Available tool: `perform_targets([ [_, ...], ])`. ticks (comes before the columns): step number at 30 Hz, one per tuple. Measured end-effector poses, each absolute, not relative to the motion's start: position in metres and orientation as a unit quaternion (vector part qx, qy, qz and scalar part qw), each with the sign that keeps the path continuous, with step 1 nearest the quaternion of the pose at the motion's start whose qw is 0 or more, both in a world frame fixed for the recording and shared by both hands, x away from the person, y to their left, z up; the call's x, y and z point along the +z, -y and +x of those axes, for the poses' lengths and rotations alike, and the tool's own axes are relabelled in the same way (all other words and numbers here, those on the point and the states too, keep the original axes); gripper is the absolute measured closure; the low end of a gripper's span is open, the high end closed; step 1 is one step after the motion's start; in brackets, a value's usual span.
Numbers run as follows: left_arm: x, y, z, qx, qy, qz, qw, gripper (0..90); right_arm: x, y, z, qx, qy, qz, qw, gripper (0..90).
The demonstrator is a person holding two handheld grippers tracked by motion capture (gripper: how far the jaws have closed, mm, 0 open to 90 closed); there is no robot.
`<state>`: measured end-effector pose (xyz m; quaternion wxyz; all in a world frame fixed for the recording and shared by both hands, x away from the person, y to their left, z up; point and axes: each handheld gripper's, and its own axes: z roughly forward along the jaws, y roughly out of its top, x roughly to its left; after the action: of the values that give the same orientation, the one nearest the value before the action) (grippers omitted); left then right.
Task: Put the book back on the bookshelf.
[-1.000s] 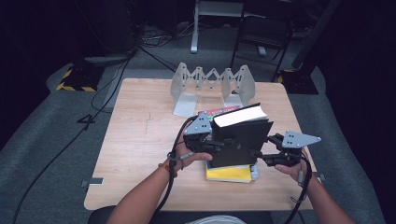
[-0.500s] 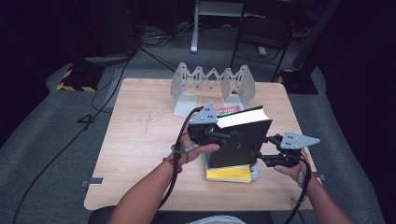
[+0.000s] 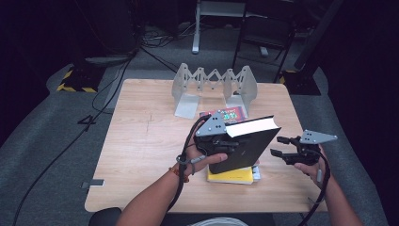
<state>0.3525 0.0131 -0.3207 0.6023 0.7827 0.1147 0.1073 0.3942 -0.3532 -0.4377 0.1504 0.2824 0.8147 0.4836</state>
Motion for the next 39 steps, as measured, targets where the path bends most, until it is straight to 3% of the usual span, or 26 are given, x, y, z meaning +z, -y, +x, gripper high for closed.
perform_targets([
  [5,-0.311,-0.015,0.351,0.115,-0.121,0.777,0.608,52.2,-0.455,0.359,0.405,0.418,-0.829,0.32,0.188,33.6],
  [20,-0.286,-0.034,0.354,0.13,-0.129,0.758,0.626,52.1,-0.475,0.362,0.418,0.392,-0.834,0.348,0.171,27.9],
  [39,-0.248,-0.05,0.348,0.171,-0.138,0.74,0.636,52.1,-0.485,0.36,0.422,0.376,-0.839,0.362,0.154,28.2],
])
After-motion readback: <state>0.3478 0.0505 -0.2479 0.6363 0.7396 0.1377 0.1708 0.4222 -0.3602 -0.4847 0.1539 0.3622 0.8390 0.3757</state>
